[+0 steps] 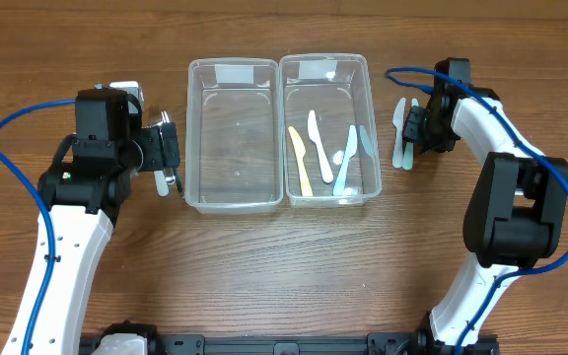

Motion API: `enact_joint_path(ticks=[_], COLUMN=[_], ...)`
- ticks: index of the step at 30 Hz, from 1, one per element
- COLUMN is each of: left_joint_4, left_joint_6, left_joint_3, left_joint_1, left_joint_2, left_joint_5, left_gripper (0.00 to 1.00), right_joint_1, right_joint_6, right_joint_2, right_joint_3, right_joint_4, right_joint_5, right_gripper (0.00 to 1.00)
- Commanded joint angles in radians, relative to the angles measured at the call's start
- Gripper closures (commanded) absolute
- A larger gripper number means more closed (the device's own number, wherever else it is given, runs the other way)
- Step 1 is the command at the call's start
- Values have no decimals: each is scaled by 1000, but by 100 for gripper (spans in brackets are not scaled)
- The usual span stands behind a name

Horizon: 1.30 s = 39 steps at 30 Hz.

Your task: Pack container

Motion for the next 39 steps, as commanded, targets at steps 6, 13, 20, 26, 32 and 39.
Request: enact_joint_path(ticks=[6, 13, 20, 26, 32, 39], left_joint_4=[1, 1, 2, 2, 1, 2], left_joint_6=[18, 18, 18, 18, 18, 18], left_joint_3=[26, 26, 26, 26, 26, 26], left_joint_1=[4, 4, 4, 4, 4, 4], left_joint_2=[5, 5, 5, 5, 5, 5], left_joint_5=[15, 15, 15, 15, 15, 15], left_gripper=[0, 0, 0, 0, 0, 0], right_joint_1=[3, 3, 3, 3, 3, 3], right_joint_6=[28, 27, 28, 29, 52, 51], right_joint_2=[6, 6, 6, 5, -21, -100], right_joint_3=[-71, -71, -71, -40, 40, 61], right_joint_4=[33, 19, 4, -57, -134, -137], right_joint_5=[2, 3, 3, 12, 33, 32], right_gripper=[57, 85, 96, 96, 96, 96])
